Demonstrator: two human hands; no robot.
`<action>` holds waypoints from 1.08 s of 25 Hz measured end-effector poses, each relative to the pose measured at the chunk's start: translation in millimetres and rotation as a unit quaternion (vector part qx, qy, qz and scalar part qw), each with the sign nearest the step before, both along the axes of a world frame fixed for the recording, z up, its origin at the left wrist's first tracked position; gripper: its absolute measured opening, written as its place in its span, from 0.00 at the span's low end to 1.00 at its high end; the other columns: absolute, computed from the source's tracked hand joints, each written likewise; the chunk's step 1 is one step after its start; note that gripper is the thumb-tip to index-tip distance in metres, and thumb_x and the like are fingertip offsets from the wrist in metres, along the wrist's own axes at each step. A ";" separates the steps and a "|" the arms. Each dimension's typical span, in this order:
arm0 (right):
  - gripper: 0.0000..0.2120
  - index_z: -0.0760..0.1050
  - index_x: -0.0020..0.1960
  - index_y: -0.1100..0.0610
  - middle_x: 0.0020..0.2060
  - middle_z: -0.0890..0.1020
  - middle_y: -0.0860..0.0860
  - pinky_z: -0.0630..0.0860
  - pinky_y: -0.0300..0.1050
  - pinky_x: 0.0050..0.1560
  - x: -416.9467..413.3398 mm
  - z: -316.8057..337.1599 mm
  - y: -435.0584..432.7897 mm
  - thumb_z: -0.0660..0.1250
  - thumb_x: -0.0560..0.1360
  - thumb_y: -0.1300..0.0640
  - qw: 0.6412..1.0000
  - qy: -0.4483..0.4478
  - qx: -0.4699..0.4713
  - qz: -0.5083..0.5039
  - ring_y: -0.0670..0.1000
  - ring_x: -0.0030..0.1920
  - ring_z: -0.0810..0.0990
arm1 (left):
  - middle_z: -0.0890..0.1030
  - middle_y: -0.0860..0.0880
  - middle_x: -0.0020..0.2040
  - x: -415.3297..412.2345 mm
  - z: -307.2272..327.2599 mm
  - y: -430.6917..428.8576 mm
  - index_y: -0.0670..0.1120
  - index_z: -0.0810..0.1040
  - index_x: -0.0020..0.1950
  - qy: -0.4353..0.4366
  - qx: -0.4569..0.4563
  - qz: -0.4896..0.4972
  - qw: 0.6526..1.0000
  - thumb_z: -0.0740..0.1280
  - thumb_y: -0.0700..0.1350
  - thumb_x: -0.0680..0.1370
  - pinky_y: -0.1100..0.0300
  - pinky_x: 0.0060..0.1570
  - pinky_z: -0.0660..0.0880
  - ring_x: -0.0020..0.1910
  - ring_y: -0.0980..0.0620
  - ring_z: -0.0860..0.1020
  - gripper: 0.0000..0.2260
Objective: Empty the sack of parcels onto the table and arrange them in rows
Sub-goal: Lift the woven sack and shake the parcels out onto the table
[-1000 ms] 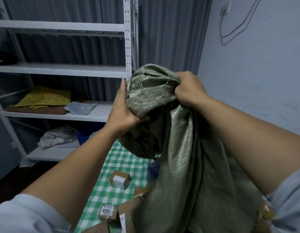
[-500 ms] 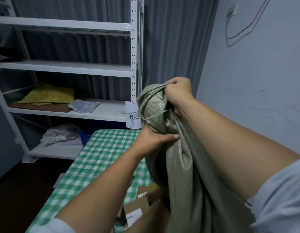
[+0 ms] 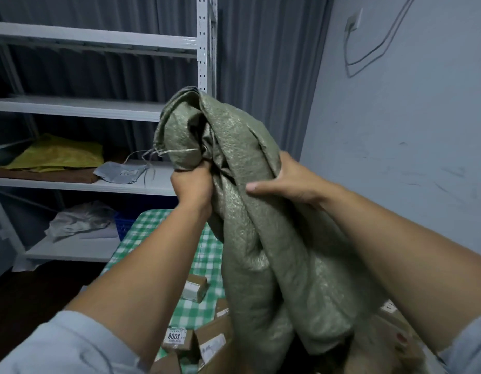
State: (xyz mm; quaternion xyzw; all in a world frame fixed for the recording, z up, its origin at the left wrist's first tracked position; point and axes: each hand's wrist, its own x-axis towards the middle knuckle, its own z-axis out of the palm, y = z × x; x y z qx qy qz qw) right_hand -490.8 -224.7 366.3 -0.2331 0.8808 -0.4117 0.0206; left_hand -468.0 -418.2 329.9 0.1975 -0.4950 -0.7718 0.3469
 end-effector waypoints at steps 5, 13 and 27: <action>0.65 0.58 0.75 0.51 0.67 0.74 0.47 0.75 0.54 0.67 2.0 -41.8 -22.4 0.84 0.47 0.31 0.997 -0.039 0.070 -0.019 0.51 0.65 0.76 | 0.87 0.48 0.47 0.9 1.7 -2.2 0.45 0.82 0.45 -0.005 0.080 -0.048 0.996 0.74 0.42 0.71 0.49 0.54 0.82 0.48 0.48 0.84 0.04; 0.08 0.77 0.46 0.56 0.42 0.82 0.52 0.82 0.52 0.48 3.1 -21.9 -30.4 0.68 0.67 0.60 0.973 0.070 0.100 -0.196 0.57 0.45 0.82 | 0.87 0.42 0.49 17.1 -14.1 -44.4 0.39 0.84 0.55 0.009 0.071 -0.202 0.977 0.80 0.40 0.69 0.49 0.53 0.82 0.49 0.44 0.86 0.17; 0.08 0.76 0.50 0.55 0.42 0.80 0.52 0.70 0.45 0.42 20.4 22.1 -100.9 0.64 0.72 0.61 0.964 0.154 -0.004 -0.216 0.58 0.46 0.78 | 0.87 0.42 0.50 41.2 -54.2 -70.8 0.41 0.83 0.55 -0.016 0.028 -0.297 0.954 0.79 0.39 0.66 0.50 0.51 0.82 0.49 0.44 0.85 0.18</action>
